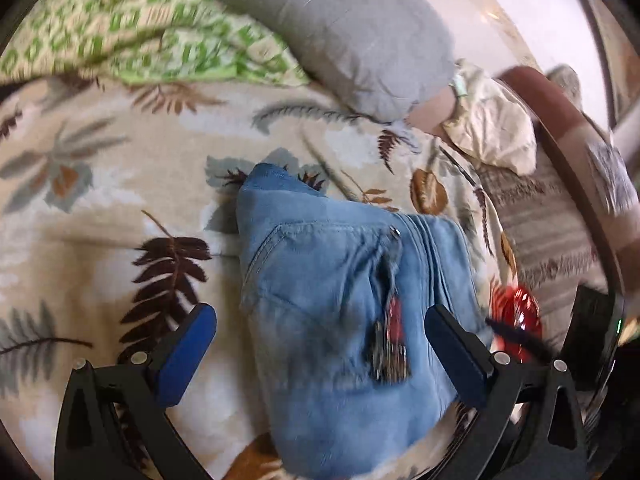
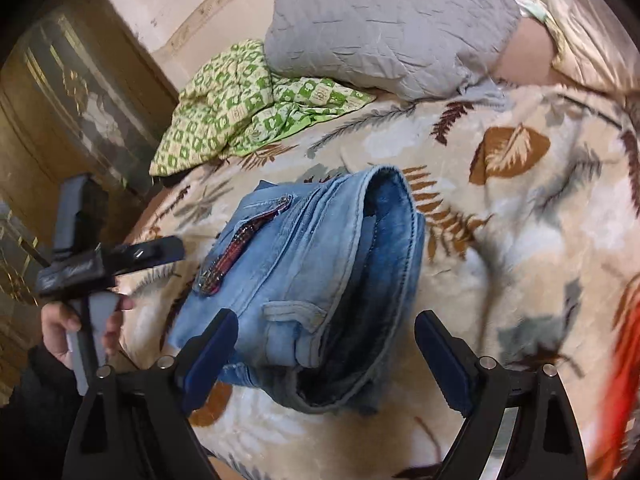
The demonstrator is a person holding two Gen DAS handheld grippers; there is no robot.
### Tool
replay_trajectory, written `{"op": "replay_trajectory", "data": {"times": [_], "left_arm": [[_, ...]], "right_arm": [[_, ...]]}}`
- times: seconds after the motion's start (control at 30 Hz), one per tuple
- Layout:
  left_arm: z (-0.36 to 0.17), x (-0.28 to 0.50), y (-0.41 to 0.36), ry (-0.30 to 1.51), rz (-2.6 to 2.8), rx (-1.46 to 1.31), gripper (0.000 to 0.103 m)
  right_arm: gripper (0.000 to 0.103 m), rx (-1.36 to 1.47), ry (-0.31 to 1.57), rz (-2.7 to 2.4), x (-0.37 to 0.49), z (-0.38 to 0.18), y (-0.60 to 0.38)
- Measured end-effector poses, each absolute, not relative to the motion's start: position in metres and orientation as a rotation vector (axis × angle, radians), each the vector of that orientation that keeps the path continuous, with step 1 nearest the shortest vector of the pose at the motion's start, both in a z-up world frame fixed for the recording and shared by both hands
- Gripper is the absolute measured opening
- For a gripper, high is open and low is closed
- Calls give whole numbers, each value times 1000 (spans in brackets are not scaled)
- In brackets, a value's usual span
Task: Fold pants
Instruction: 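Grasp the folded jeans edge with the left gripper to adjust the fold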
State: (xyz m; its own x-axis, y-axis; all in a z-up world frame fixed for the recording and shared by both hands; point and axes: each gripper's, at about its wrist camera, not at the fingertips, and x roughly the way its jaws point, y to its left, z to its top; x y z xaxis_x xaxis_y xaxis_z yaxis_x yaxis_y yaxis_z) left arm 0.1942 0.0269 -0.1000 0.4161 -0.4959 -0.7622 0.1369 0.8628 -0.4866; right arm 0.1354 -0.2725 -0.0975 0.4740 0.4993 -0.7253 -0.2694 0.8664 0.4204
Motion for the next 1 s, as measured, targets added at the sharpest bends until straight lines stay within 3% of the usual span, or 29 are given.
{"op": "replay_trajectory", "data": {"times": [0.13,0.2,0.3,0.4,0.43,0.53,0.67,0.87,0.93,1.0], "left_arm": [[-116,219,16,1146,-401,-421,103],[-125,227,13,1176,-404,-442,103],[-132,231,8,1192,-430,-448,103],[-132,232,5,1213,-444,-417,102],[-131,232,6,1208,-445,-415,91],[-136,232,10,1227,-433,-390,63],[-145,231,11,1233,-452,-340,55],[-150,234,10,1230,-446,-301,59],[-146,230,7,1188,-422,-242,84],[-142,221,12,1148,-396,-257,91]], "right_arm": [[87,256,950,490,135,-99,-261],[76,246,945,500,136,-98,-255],[37,216,981,531,136,-103,-244],[27,137,969,537,129,-105,-236],[25,126,950,541,126,-104,-236],[21,145,868,572,113,-98,-244],[17,112,939,500,115,-127,-251],[18,150,942,460,124,-148,-259],[21,136,942,457,123,-147,-259],[33,154,935,454,121,-141,-261]]}}
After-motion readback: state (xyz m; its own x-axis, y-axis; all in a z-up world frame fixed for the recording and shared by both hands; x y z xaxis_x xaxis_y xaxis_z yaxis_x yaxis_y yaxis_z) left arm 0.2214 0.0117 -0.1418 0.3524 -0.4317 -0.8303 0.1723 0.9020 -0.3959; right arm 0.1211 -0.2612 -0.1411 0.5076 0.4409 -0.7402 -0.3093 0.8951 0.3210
